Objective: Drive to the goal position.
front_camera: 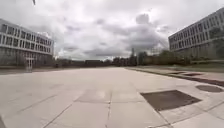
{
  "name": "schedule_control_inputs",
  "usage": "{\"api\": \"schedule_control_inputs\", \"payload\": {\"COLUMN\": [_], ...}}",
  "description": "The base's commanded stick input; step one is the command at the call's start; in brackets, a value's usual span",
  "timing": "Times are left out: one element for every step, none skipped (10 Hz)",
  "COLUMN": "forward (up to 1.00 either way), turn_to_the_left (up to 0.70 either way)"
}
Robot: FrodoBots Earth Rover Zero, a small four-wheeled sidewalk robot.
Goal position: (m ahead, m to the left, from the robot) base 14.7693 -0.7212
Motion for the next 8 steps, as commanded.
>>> {"api": "schedule_control_inputs", "payload": {"forward": [0.70, 0.70, 0.70, 0.70, 0.70, 0.70, 0.70, 0.70], "turn_to_the_left": [0.00, 0.00, 0.00, 0.00, 0.00, 0.00, 0.00, 0.00]}}
